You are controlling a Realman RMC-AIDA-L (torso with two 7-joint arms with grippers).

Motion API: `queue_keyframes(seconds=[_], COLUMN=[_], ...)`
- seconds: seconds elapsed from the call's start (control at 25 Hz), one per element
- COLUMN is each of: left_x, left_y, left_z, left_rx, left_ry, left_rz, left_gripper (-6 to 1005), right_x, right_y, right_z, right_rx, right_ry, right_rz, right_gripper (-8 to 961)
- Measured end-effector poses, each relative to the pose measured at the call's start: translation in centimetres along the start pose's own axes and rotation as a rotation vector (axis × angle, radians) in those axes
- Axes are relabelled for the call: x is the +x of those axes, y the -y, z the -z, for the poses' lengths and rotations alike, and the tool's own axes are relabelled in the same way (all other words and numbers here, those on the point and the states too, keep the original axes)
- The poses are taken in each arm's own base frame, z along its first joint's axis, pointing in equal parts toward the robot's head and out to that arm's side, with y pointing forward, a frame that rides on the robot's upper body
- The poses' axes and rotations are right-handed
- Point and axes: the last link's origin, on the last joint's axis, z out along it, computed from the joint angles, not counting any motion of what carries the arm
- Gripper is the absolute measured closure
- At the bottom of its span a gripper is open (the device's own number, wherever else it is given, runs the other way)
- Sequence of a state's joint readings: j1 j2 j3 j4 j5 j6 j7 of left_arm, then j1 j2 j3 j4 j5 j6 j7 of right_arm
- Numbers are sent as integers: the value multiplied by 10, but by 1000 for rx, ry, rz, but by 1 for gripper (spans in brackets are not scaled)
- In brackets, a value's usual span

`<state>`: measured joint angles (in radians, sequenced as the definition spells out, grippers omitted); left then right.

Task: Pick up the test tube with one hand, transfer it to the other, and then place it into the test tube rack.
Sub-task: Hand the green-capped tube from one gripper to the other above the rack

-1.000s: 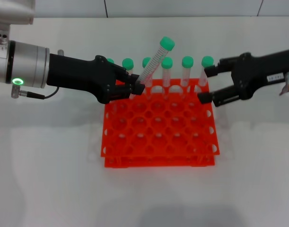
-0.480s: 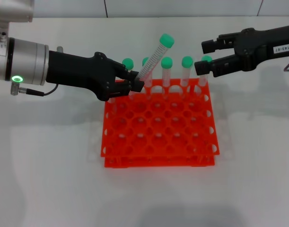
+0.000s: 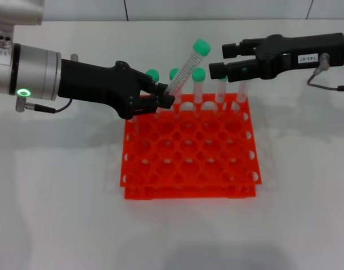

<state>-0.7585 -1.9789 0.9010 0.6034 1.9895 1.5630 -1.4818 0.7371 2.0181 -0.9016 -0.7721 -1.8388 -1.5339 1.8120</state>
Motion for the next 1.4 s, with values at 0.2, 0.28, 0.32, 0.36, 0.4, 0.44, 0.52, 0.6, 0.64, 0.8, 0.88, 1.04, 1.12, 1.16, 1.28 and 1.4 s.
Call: queue_keyframes(seconds=[0.2,0.28,0.32,0.36,0.4,0.44,0.52,0.6,0.64,0.8,0.88,1.04,1.12,1.16,1.28,1.4], left_x=[0,0,0,1,1,1,1,1,1,1,1,1,1,1,1,1], left_y=[0,0,0,1,1,1,2,2,2,2,2,1,1,1,1,1], left_z=[-1,-1,-1,-1,-1,-1,-1,-1,-1,-1,-2,-2,-2,-3,-3,-3], left_rx=[-2,0,2,5,7,9,12,14,14,13,11,10,10,9,9,10], left_ry=[0,-1,-1,-1,-1,-1,-2,-3,-3,-3,-2,-2,-2,-3,-5,-4], left_rz=[0,0,-1,-2,-2,-3,-3,-3,-3,-3,-3,-2,-2,-2,-2,-1], left_gripper=[779,779,778,778,778,778,778,777,777,776,776,775,775,774,774,773], right_x=[1,1,3,3,4,6,7,9,10,11,11,12,14,15,16,17], right_y=[-3,-5,-5,-5,-5,-5,-5,-6,-6,-8,-10,-11,-11,-11,-12,-12], right_z=[-4,-4,-4,-4,-4,-5,-7,-9,-10,-12,-13,-14,-15,-15,-17,-19], right_rx=[-6,-10,-7,-7,-2,2,11,18,21,27,23,20,24,29,38,47], right_ry=[53,84,99,100,103,105,120,141,148,175,181,194,198,202,215,219], right_rz=[17,31,39,40,43,46,51,57,59,79,84,92,92,93,98,105], right_gripper=[98,98,98,98,98,98,98,103,107,126,135,154,163,168,182,196])
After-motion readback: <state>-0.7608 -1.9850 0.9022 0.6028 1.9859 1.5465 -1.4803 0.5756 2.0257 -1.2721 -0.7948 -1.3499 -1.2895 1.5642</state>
